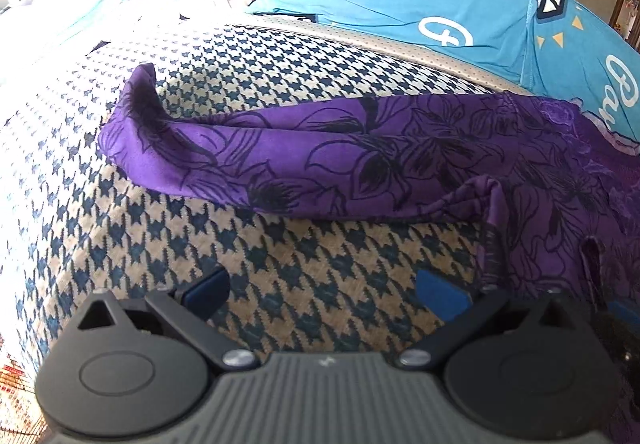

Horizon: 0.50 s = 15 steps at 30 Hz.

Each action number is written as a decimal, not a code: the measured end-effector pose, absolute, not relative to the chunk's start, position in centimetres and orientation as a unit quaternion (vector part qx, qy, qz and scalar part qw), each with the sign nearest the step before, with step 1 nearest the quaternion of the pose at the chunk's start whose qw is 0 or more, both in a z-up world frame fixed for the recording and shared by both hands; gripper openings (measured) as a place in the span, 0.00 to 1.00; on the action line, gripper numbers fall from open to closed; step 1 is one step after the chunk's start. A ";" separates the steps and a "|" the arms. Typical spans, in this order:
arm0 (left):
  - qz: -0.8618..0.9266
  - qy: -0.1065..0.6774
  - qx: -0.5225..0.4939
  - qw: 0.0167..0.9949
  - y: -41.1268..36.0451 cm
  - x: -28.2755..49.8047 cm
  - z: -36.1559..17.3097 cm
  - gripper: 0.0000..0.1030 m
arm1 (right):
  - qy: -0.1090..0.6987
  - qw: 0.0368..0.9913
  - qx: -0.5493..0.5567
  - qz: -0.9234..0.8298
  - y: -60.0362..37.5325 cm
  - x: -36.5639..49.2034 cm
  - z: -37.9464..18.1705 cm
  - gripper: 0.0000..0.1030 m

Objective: Fold clothes

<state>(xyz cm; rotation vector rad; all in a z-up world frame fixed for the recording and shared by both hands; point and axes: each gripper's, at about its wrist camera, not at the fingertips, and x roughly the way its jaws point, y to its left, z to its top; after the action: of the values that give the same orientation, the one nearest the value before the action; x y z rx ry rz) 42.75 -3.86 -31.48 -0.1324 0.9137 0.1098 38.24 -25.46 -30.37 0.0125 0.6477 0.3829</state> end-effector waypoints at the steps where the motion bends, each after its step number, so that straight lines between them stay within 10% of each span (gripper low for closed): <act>1: 0.063 0.436 -0.067 0.895 -3.3 42.8 -31.5 1.00 | 0.317 0.931 0.010 0.183 -25.6 37.9 -30.2 0.31; 15: 0.154 0.413 -0.162 0.883 3.6 45.0 -32.3 1.00 | 0.357 0.922 0.079 0.131 -27.9 33.9 -30.0 0.40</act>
<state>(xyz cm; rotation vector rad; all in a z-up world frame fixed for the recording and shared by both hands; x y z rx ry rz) 45.04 3.57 -32.30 -0.3382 0.8605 0.3196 33.86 -27.86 -29.98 0.1613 0.7323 0.2696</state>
